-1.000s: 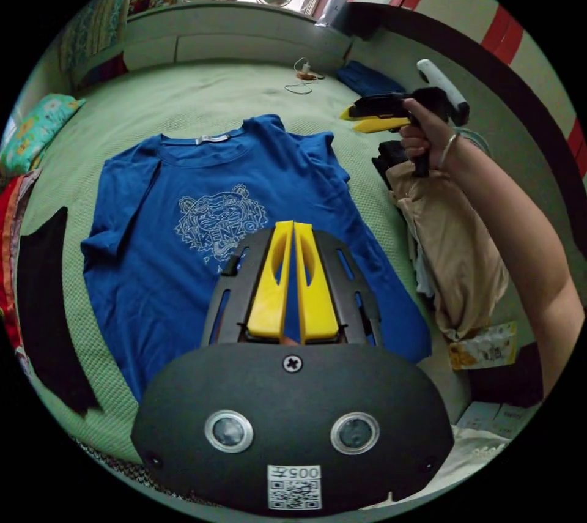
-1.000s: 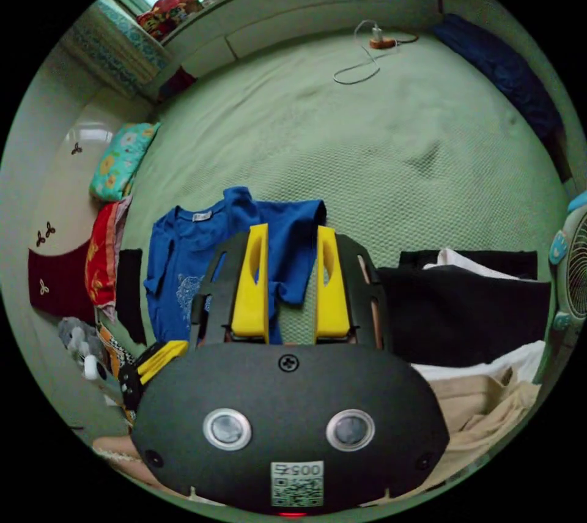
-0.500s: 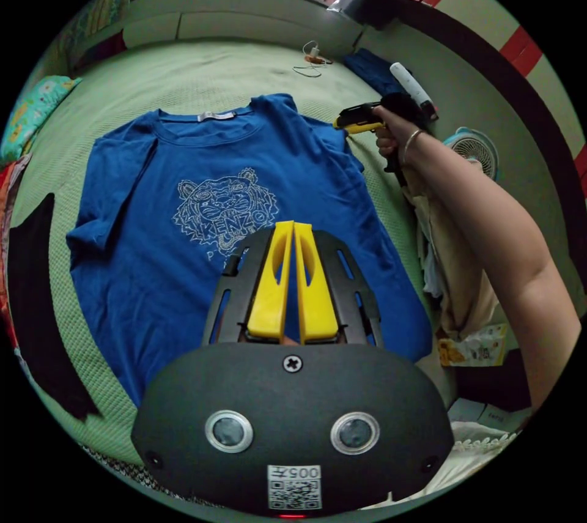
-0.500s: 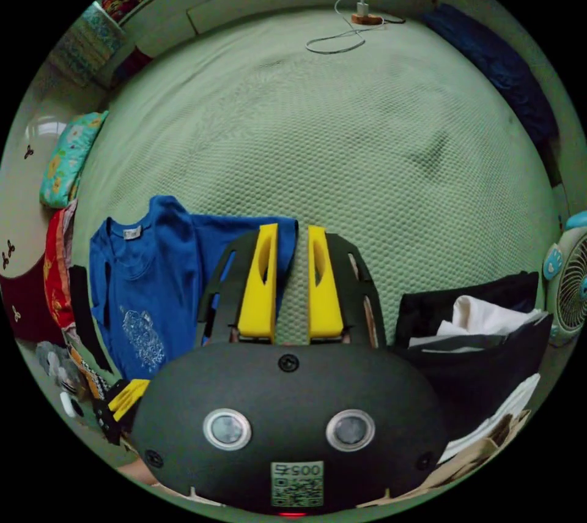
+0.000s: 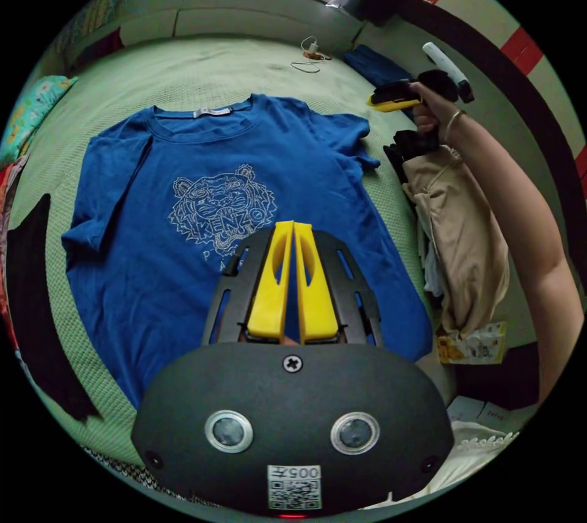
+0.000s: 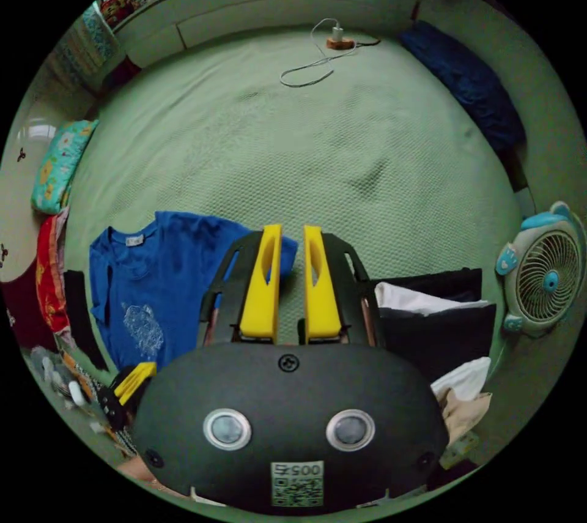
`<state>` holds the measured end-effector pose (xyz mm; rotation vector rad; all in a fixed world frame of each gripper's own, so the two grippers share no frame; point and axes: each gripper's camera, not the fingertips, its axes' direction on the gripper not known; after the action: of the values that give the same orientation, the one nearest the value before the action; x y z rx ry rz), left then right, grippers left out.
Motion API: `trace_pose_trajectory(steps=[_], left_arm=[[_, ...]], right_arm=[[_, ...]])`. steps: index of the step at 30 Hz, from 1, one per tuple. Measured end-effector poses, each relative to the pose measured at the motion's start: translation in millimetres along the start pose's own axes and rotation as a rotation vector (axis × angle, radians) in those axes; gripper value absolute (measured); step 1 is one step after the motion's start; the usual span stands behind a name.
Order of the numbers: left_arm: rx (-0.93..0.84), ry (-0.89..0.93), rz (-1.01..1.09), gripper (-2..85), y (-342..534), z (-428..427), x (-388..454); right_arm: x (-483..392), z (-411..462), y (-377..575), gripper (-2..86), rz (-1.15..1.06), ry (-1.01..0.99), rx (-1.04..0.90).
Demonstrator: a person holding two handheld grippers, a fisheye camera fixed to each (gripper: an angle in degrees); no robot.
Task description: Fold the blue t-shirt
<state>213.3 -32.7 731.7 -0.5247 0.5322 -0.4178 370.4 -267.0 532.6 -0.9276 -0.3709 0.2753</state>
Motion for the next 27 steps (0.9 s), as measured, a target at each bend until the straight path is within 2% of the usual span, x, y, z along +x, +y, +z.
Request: trace_pose_trajectory(steps=[3, 9, 15, 25, 27], left_arm=[[0.007, 0.021, -0.007, -0.5, -3, 3, 3], [0.006, 0.029, -0.009, -0.6, -7, 11, 9], [0.008, 0.033, -0.002, -0.6, -11, 16, 15], [0.013, 0.047, -0.017, -0.6, -17, 22, 14], [0.013, 0.048, -0.019, -0.6, -18, 23, 14]], right_arm=[[-7, 4, 8, 6.8, -0.072, -0.127, -0.129], [-24, 21, 27, 6.5, -0.144, -0.039, -0.306], [-21, 44, 17, 0.1, -0.093, 0.07, -0.358], [-16, 31, 11, -0.6, -0.087, 0.058, -0.365], [-14, 23, 10, 0.2, -0.08, -0.002, -0.338]])
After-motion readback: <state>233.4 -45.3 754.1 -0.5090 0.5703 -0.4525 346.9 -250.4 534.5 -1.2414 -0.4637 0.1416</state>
